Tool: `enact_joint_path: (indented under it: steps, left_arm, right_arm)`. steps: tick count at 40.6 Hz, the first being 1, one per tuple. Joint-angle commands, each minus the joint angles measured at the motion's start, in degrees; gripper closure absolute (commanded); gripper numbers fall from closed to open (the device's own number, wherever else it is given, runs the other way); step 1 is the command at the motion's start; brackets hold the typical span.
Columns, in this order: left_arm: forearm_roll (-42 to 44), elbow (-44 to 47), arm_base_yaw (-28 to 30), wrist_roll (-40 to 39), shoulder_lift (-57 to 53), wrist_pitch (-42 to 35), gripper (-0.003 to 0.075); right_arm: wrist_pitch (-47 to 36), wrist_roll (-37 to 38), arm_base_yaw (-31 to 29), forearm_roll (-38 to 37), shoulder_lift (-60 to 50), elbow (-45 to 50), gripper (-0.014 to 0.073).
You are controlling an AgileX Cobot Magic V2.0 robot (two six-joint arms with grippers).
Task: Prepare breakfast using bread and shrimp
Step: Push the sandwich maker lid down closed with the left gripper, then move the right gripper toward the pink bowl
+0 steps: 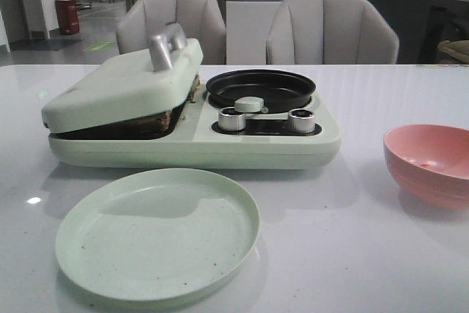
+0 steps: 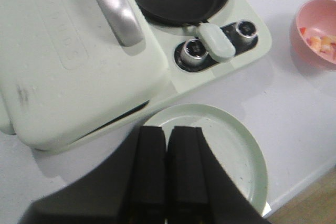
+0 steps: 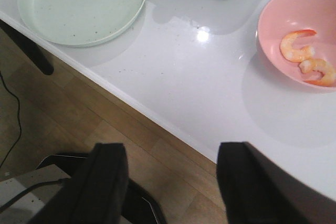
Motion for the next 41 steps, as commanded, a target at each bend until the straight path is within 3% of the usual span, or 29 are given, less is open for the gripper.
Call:
enact_joint_path:
  steps: [1,6,15,25,41]
  left_arm:
    - [-0.5,2.4,-3.6,0.0,-6.7,-4.7,0.0618]
    - [-0.1,8.0,-8.0,-0.1,-13.8,-5.3,0.0617]
    - [18.4,16.7,-9.8,-15.8,-29.3,-2.7,0.0618]
    - [15.7,19.9,-9.8,-15.8,-38.6,-2.3,0.0619]
    - [15.7,20.0,-9.8,-15.8,-39.5,-0.1,0.0619]
  right_arm:
    - [-3.5,-0.1,-0.1,0.0,0.1,-1.6,0.0116]
    - [-3.5,-0.1,-0.1,0.0,0.1,-1.6,0.0116]
    - [-3.5,-0.1,-0.1,0.0,0.1,-1.6,0.0116]
    - [-3.5,-0.1,-0.1,0.0,0.1,-1.6,0.0116]
    - [-3.5,-0.1,-0.1,0.0,0.1,-1.6,0.0116]
